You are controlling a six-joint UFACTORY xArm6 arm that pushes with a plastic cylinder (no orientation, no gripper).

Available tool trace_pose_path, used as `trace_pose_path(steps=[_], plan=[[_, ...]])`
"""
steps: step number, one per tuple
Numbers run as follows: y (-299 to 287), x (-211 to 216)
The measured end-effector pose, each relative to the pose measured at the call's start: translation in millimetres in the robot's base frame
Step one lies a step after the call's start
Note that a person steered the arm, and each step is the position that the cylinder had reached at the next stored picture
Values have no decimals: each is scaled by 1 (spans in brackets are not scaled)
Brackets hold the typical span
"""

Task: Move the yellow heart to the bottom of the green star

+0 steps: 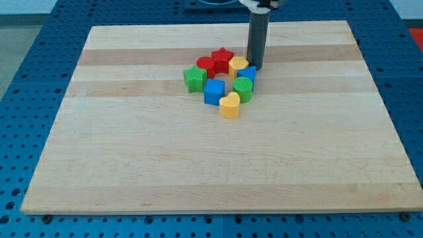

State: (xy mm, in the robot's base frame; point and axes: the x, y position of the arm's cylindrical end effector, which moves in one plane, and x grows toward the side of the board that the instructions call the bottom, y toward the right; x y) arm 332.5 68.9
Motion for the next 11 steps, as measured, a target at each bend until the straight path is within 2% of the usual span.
trace_pose_path(steps=[3,4,5,7,9,11], plan=[[15,3],[56,24],[66,52],[26,117],[-56,128],[-64,121]])
